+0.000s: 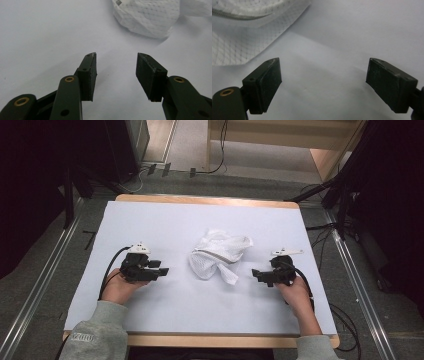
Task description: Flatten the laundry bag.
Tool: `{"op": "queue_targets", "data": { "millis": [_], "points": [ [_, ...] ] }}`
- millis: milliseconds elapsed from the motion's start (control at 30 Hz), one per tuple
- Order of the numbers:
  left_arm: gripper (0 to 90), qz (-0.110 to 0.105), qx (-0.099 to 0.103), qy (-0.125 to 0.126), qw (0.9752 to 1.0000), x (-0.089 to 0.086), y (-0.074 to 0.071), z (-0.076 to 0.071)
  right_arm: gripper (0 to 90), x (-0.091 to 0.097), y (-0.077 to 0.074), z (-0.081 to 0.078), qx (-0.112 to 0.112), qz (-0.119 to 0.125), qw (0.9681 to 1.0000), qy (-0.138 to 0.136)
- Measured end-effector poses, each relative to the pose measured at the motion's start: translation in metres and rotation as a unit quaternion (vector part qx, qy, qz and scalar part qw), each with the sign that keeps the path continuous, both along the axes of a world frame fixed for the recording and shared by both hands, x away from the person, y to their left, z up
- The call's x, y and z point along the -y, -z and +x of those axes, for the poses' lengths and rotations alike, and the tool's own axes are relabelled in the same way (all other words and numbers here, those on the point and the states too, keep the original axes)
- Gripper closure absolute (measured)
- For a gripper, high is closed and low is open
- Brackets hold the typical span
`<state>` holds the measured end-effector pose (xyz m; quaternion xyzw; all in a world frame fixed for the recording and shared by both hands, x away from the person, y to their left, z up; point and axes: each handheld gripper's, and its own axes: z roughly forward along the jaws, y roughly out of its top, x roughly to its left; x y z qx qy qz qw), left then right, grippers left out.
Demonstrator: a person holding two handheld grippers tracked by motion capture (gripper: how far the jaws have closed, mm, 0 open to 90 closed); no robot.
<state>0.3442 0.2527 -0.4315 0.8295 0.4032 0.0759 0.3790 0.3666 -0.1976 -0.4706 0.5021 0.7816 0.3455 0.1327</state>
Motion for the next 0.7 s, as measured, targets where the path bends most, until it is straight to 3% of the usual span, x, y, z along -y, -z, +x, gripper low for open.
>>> {"op": "queue_targets", "data": {
  "millis": [100,300,567,600,700],
  "points": [
    [50.9,-0.022,-0.009,0.001,0.9997,-0.004,0.0,0.001,13.7,-0.007,-0.001,-0.004,0.001,-0.008,0.9999,-0.008],
    [48.6,-0.012,-0.005,0.003,0.9999,-0.003,-0.004,0.002,13.7,-0.011,-0.005,-0.008,0.012,-0.01,0.9999,0.002],
    [43.2,-0.012,-0.02,0.008,0.9997,0.006,-0.003,0.01,13.8,-0.014,-0.013,-0.017,0.013,0.006,0.9997,-0.021],
    [43.0,-0.018,-0.036,0.007,0.9992,0.007,-0.002,0.012,14.2,-0.014,-0.014,-0.018,0.012,0.005,0.9998,-0.014],
    [42.2,-0.022,-0.044,0.005,0.9988,0.007,-0.001,0.015,19.0,-0.014,-0.017,-0.021,0.017,0.013,0.9997,-0.01]
  ]
}}
